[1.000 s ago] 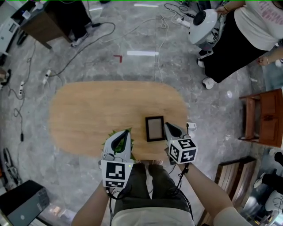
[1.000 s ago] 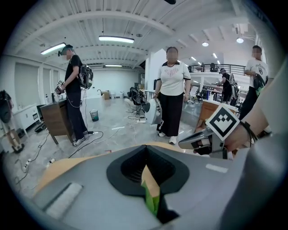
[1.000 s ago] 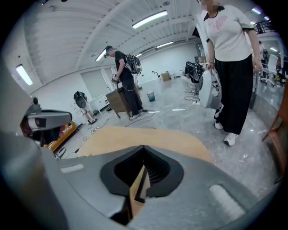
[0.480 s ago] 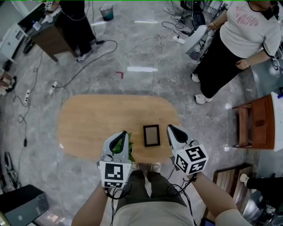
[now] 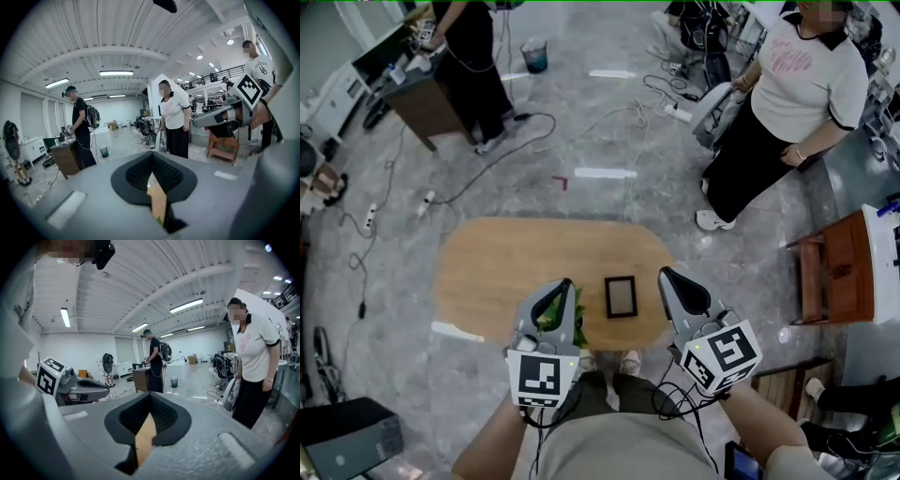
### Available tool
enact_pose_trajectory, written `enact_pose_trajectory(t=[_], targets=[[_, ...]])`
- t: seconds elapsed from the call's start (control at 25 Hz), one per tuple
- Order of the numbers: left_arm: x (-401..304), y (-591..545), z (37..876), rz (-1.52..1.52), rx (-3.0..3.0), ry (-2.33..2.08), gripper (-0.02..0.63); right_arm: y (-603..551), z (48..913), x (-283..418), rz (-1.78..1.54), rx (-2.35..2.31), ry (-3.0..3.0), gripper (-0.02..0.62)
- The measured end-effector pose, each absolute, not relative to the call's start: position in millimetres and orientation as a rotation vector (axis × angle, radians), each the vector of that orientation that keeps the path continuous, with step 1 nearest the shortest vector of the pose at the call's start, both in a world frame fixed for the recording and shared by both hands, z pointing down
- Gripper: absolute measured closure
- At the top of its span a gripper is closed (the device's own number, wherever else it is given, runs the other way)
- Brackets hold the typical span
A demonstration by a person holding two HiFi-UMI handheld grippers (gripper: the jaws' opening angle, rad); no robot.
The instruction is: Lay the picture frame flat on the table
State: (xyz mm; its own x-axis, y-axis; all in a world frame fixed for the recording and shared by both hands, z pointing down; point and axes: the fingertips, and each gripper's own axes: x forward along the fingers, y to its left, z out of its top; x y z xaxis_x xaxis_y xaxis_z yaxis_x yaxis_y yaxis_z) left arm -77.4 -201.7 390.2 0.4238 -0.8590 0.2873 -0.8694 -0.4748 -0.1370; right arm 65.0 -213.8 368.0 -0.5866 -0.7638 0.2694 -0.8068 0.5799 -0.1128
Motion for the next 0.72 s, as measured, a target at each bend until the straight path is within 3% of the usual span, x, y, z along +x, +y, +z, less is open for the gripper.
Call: enact_pose_trajectory(t=[0.72], targets=[[-82, -159, 262, 0.387, 2.832, -1.725, 0.586, -155, 230, 68, -0.019, 1.350, -2.750, 0.594]])
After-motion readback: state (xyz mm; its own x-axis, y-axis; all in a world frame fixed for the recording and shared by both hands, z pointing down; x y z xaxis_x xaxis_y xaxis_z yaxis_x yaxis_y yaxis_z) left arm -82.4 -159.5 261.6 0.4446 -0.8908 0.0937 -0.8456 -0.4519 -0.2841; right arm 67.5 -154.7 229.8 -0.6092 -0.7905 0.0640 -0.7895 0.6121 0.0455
